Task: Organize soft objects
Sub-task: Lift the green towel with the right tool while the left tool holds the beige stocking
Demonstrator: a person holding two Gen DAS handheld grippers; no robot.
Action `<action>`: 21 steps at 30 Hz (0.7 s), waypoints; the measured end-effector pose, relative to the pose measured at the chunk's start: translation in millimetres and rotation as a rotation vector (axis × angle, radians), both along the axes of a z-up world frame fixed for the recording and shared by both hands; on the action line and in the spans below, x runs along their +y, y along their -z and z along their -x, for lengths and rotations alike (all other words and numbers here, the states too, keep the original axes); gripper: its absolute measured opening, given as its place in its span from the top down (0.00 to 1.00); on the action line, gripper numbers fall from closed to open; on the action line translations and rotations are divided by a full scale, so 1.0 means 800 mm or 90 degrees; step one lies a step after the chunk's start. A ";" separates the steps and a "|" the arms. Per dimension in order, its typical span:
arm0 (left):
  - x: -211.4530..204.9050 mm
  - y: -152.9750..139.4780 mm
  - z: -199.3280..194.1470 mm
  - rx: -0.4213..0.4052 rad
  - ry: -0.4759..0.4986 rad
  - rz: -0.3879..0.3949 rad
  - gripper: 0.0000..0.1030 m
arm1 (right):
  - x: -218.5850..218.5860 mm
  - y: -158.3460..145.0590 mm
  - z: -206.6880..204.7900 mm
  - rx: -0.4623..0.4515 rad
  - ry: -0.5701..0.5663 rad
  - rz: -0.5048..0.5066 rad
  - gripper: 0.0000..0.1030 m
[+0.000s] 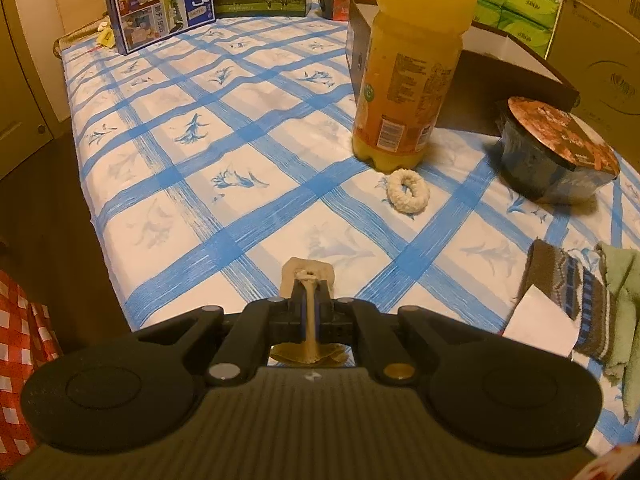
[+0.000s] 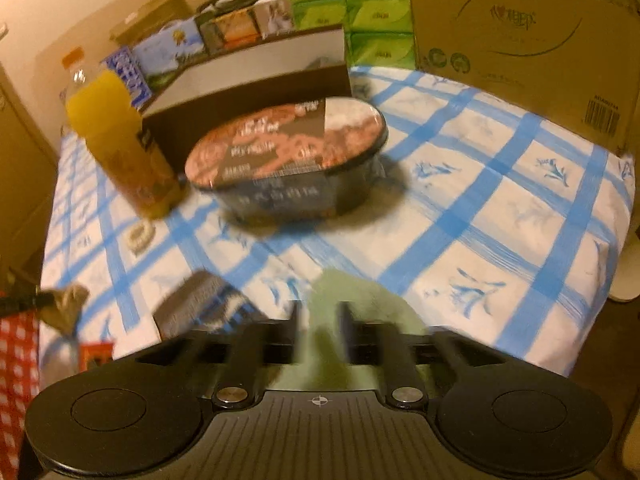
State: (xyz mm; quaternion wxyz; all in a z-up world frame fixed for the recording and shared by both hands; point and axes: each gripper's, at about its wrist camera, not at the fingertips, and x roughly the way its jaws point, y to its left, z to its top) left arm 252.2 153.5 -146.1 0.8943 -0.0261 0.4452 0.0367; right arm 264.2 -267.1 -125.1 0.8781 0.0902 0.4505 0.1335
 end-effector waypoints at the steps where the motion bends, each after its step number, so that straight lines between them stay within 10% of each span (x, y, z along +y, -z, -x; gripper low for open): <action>1: -0.001 0.001 -0.001 0.001 0.002 0.000 0.97 | -0.004 0.001 0.006 -0.002 0.004 0.009 0.26; 10: -0.010 0.011 -0.007 0.012 0.016 0.007 0.96 | -0.002 0.061 0.002 0.046 0.027 0.062 0.18; 21: 0.001 0.035 -0.021 0.045 0.000 -0.001 0.71 | -0.012 0.090 -0.012 0.065 0.069 0.051 0.18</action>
